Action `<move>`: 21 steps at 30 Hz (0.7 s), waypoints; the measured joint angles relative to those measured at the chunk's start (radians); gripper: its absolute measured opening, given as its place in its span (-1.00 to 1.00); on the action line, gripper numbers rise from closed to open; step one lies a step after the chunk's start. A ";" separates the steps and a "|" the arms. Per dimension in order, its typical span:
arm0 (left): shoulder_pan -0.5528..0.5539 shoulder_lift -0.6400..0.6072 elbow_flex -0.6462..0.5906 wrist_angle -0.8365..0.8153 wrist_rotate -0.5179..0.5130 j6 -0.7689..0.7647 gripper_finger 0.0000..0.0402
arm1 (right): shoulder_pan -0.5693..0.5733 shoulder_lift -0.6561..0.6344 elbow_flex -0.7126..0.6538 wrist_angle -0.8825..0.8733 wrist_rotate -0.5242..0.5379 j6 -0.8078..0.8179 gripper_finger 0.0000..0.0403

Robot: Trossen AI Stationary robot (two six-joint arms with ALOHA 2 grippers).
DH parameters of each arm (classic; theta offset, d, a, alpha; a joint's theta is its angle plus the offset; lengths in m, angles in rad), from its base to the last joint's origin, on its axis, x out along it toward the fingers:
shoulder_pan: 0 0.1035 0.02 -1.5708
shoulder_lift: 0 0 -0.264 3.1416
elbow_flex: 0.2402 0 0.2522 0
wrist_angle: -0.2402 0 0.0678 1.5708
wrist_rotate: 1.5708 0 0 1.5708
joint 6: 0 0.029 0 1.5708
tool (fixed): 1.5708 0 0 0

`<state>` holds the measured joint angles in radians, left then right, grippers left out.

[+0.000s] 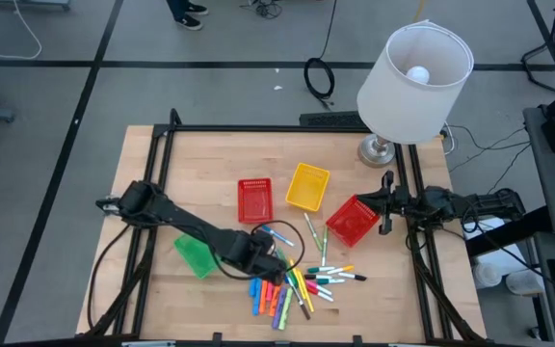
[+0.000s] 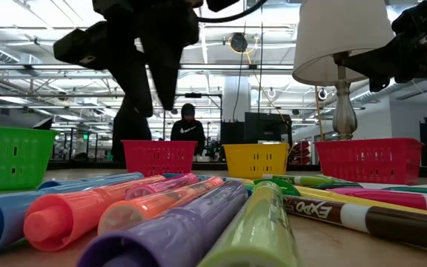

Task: Pick & Place Markers
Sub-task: Put the left large blue highlighter pen into the green bin

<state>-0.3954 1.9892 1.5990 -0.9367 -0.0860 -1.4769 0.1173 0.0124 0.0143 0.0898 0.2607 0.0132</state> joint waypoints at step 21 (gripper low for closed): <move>0.036 0.001 -0.091 -0.001 0.045 -0.130 -0.11 | 0.000 0.000 0.000 0.002 0.000 0.000 -1.00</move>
<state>-0.3592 1.9903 1.5078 -0.9375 -0.0411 -1.6070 0.1173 0.0128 0.0143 0.0921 0.2607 0.0135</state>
